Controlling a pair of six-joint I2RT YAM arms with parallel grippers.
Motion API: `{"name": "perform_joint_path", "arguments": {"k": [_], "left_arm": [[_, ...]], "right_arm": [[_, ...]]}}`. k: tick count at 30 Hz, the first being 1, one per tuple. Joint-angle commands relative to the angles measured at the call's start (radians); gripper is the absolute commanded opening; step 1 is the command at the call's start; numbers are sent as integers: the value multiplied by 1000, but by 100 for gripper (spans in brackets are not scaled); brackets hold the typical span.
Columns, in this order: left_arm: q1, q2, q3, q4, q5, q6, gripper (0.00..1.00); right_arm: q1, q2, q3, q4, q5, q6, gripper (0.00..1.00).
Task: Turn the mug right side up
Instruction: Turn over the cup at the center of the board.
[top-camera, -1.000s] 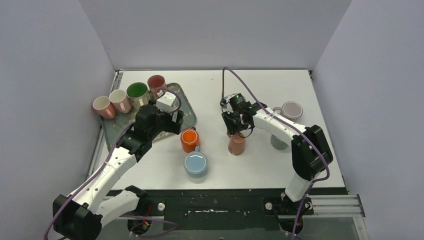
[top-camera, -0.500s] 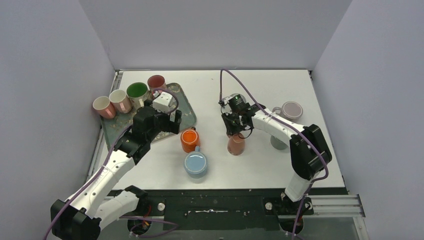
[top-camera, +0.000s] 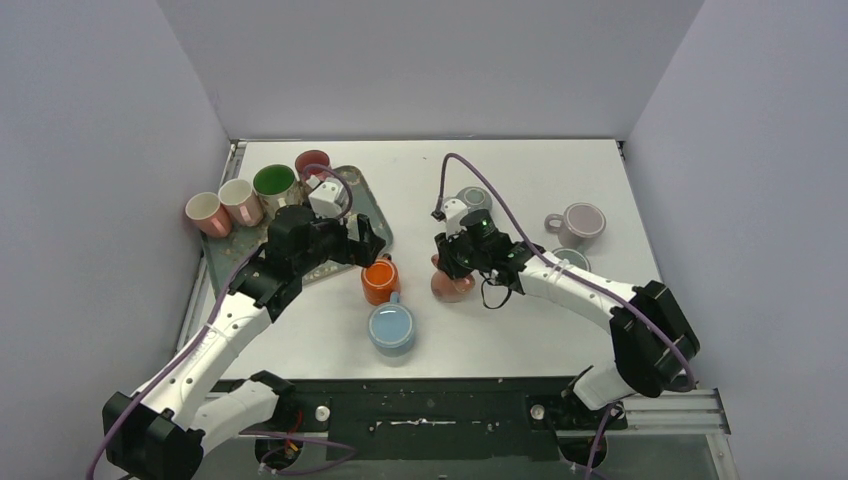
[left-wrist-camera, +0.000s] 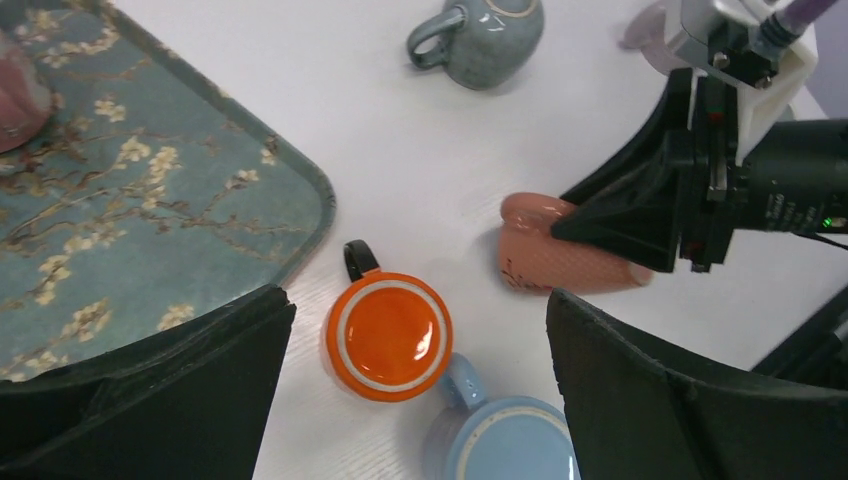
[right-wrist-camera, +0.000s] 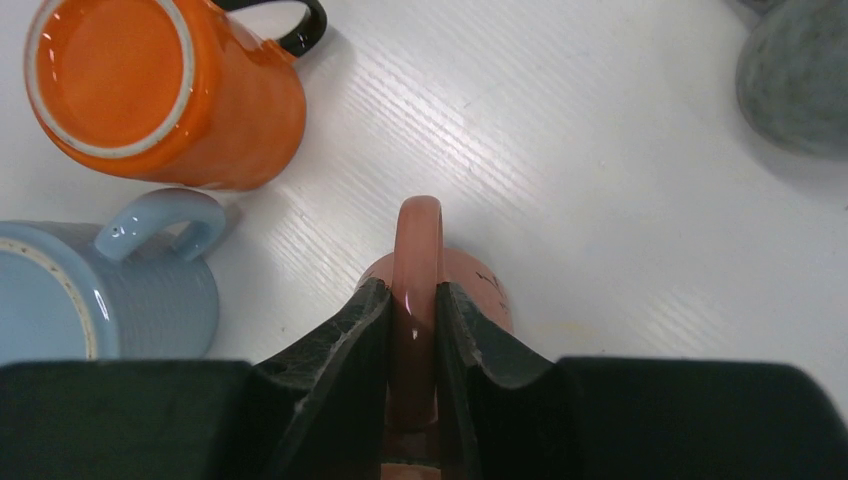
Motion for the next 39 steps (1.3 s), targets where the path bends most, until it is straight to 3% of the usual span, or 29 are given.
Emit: {"name": "perform_joint_path", "arguments": {"k": [1, 6, 12, 18, 23, 30, 35, 39], "left_arm": [[4, -24, 36, 63, 187, 40, 95], [5, 34, 136, -13, 84, -205, 84], [4, 170, 287, -197, 215, -357, 78], [8, 129, 160, -13, 247, -533, 74], [32, 147, 114, 91, 297, -666, 71], [32, 228, 108, 147, 425, -782, 70], [32, 233, 6, 364, 524, -940, 70], [30, 216, -18, 400, 533, -979, 70]], "right_arm": [[-12, -105, -63, 283, 2, 8, 0], [-1, -174, -275, 715, 66, -11, 0], [34, -210, -380, 959, 127, -163, 0], [77, -244, -480, 1187, 152, -325, 0], [112, -238, -491, 1261, 174, -518, 0], [155, -258, -490, 1302, 135, -621, 0], [224, -255, -475, 1288, 174, -736, 0], [272, -257, -462, 1269, 186, -787, 0]]}}
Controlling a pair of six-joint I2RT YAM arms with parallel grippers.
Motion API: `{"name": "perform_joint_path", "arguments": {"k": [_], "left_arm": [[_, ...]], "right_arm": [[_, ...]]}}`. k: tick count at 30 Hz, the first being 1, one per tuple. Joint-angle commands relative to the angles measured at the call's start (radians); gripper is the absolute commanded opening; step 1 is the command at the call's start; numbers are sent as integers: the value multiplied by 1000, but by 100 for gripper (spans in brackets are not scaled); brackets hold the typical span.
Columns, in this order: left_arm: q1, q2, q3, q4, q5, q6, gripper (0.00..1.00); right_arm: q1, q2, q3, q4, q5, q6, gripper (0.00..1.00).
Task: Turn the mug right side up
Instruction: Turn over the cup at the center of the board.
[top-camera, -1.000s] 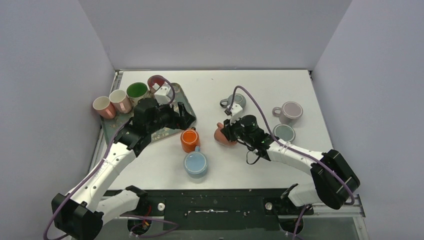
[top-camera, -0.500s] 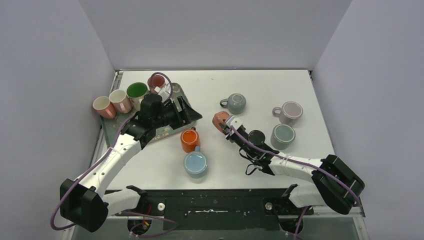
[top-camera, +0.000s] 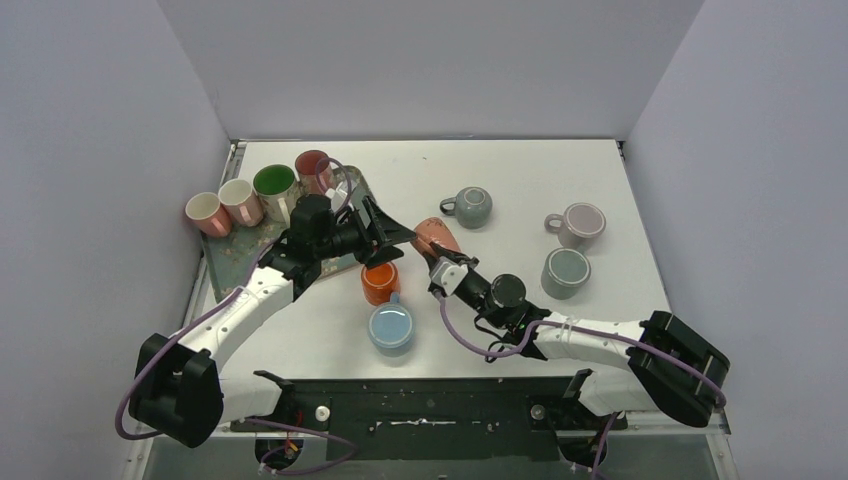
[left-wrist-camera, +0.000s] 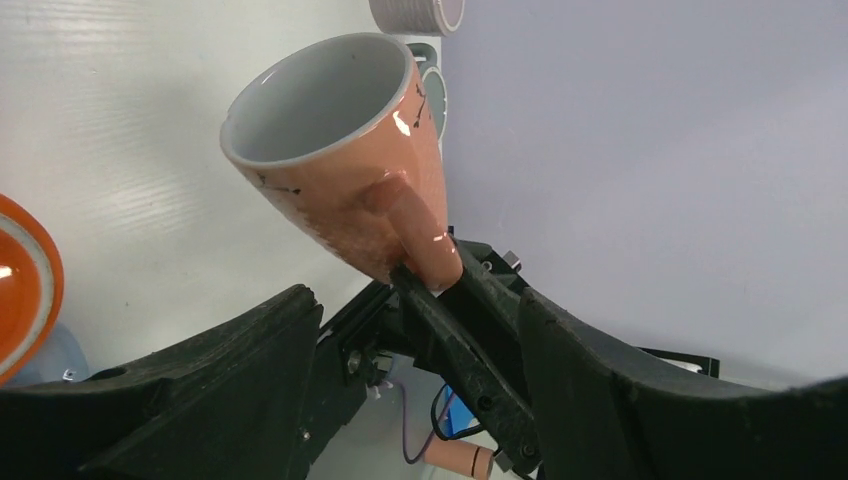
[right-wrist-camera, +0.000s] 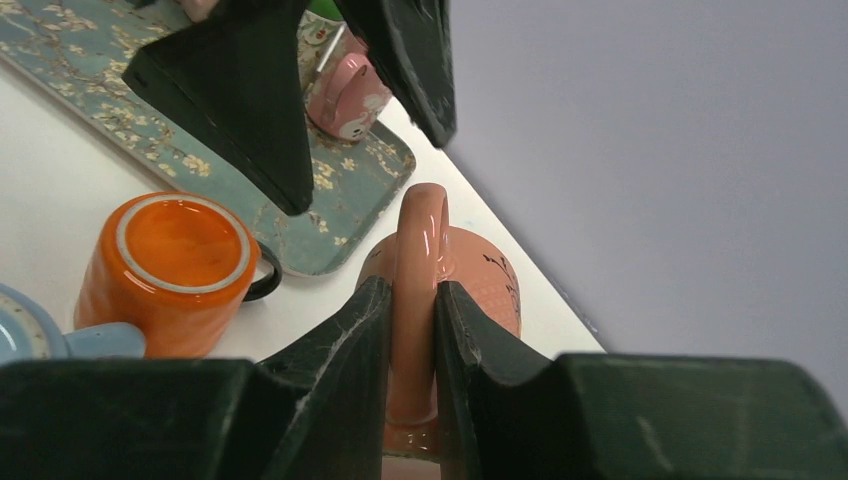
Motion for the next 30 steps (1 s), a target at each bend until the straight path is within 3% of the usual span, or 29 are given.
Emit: {"name": "perform_joint_path", "arguments": {"k": [1, 13, 30], "left_arm": [[1, -21, -4, 142, 63, -80, 70], [1, -3, -31, 125, 88, -129, 64], [-33, 46, -118, 336, 104, -301, 43]], "right_arm": [[57, -41, 49, 148, 20, -131, 0], [155, -16, 56, 164, 128, -298, 0], [193, 17, 81, 107, 151, -410, 0]]}}
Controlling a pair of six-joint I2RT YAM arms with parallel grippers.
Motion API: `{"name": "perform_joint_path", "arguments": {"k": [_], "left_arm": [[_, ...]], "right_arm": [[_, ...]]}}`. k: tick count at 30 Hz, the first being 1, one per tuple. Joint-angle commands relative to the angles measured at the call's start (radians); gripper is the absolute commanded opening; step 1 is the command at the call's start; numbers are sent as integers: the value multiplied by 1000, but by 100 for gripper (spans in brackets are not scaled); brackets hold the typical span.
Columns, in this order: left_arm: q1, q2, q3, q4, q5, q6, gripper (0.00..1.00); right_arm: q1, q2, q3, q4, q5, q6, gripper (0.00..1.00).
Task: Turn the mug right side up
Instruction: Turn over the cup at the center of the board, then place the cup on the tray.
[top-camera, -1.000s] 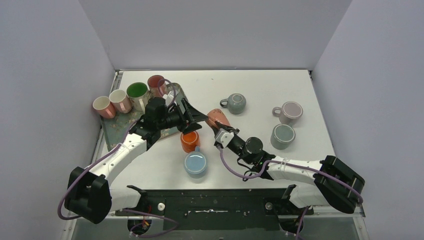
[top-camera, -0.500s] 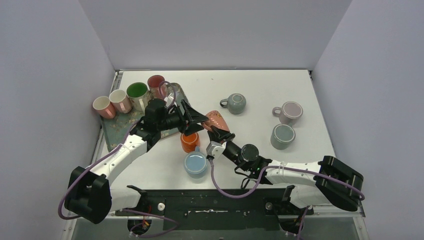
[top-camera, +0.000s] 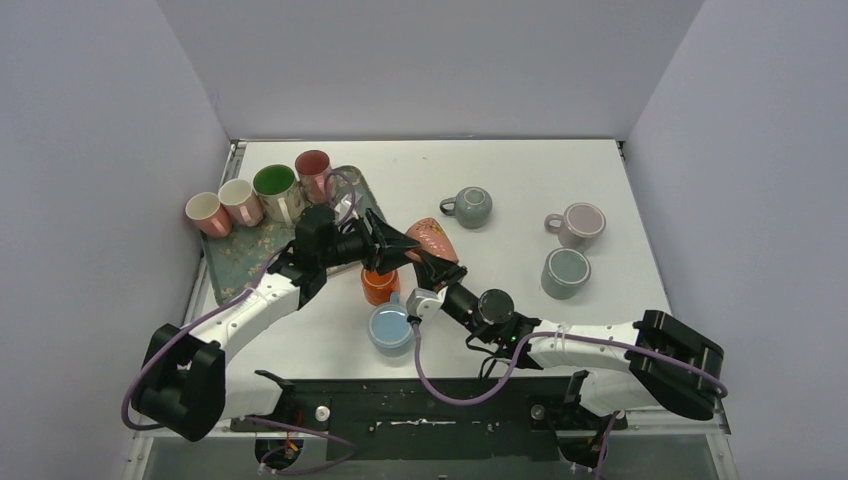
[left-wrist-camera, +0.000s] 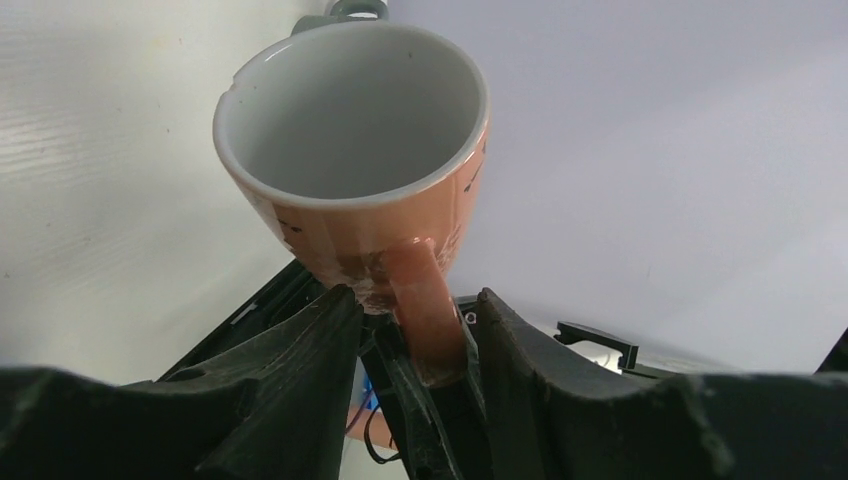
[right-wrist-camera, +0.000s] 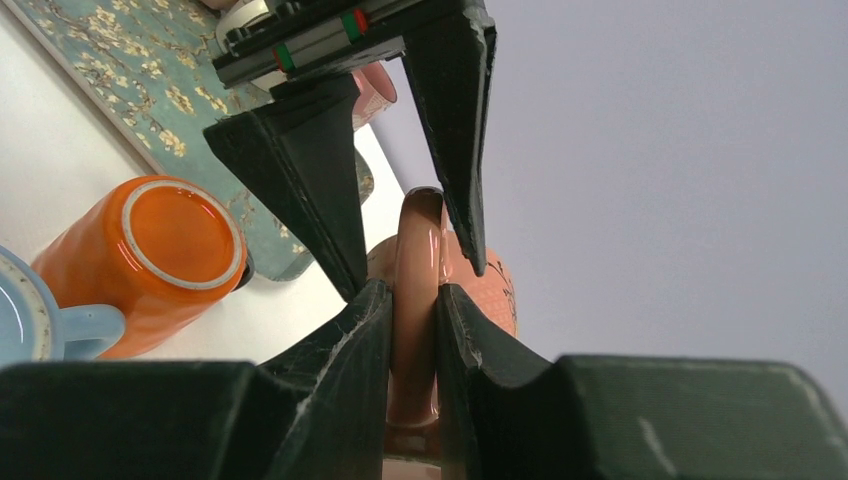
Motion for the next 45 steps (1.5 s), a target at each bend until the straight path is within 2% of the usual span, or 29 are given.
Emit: {"name": "perform_joint_path", "arguments": {"k": [1, 4, 6, 7, 8, 11, 16, 21, 24, 28, 31, 38, 42, 45], "left_arm": [[-9, 30, -6, 137, 29, -51, 40], [-9, 45, 7, 145, 35, -51, 25], [-9, 49, 19, 158, 35, -50, 7], [-9, 52, 31, 161, 38, -46, 1], [-9, 57, 43, 163, 38, -37, 0], [-9, 68, 66, 166, 34, -9, 0], [-8, 75, 72, 242, -3, -8, 0], [-4, 82, 90, 331, -72, 27, 0], [5, 91, 126, 296, -120, 133, 0], [22, 94, 176, 218, -209, 308, 0], [32, 95, 216, 138, -304, 480, 0], [59, 121, 281, 44, -521, 790, 0], [60, 136, 297, 49, -678, 967, 0], [61, 151, 280, 83, -798, 1044, 0]], "right_arm": [[27, 13, 65, 108, 29, -95, 0], [27, 21, 68, 101, 40, -100, 0], [29, 27, 70, 104, 43, -90, 0], [28, 28, 70, 112, 47, -80, 0], [28, 30, 71, 119, 55, -68, 2], [30, 25, 76, 118, 71, -3, 16], [35, -27, 69, 76, 102, 193, 41], [35, -116, 68, -35, 168, 393, 61], [34, -188, 82, -145, 245, 533, 67], [30, -280, 91, -266, 379, 702, 83], [28, -339, 126, -415, 385, 815, 99], [28, -431, 128, -546, 385, 885, 100], [27, -459, 119, -575, 376, 914, 100], [27, -475, 111, -580, 364, 925, 100]]}}
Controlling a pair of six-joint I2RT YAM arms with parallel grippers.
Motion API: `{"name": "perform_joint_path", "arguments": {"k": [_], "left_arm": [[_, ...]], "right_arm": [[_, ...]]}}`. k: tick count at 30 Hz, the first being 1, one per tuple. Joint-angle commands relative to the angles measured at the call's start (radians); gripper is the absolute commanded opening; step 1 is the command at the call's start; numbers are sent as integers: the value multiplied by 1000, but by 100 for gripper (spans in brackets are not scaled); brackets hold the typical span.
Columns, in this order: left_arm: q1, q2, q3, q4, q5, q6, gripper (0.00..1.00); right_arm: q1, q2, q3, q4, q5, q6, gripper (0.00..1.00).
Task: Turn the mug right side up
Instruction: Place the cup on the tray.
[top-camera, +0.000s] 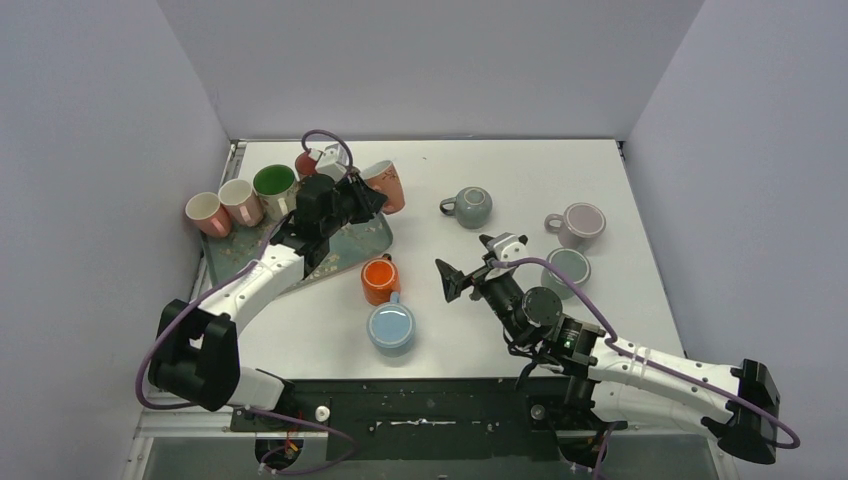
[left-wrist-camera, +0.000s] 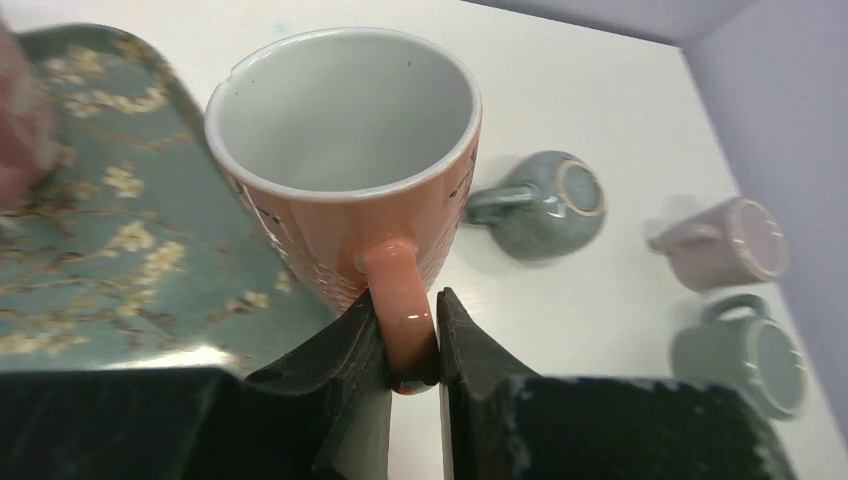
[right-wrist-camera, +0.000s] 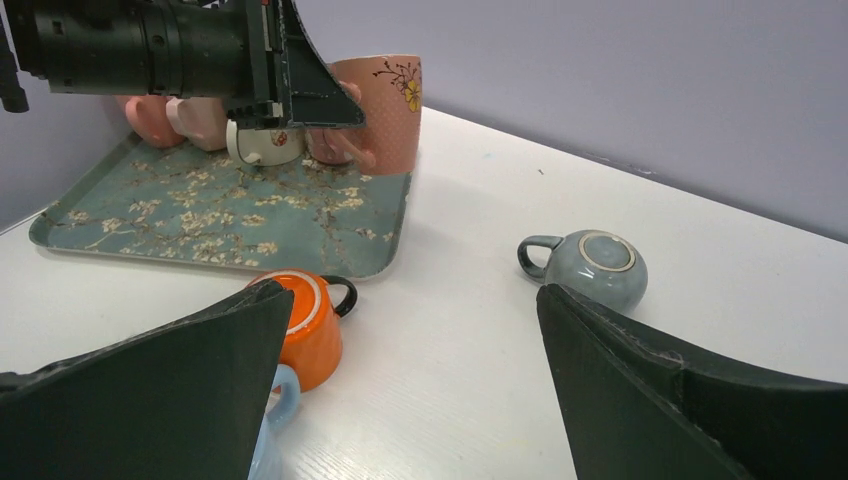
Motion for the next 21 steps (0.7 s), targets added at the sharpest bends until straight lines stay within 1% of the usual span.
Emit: {"name": "perform_joint_path", "arguments": {"k": [1, 6, 11, 15, 21], "left_arm": [[8, 10, 52, 141, -228, 212, 0], [16, 64, 20, 255, -299, 268, 0], [17, 149, 48, 295, -372, 350, 0], [17, 218, 39, 356, -439, 384, 0], [20, 302, 29, 439, -438, 380, 0]], "right_arm": [[0, -33, 10, -19, -3, 54, 100], [0, -24, 11, -27, -14, 47, 100], [0, -10, 14, -39, -34, 52, 100], [-2, -9, 12, -40, -29, 46, 100], [-2, -12, 7, -46, -10, 23, 100]]}}
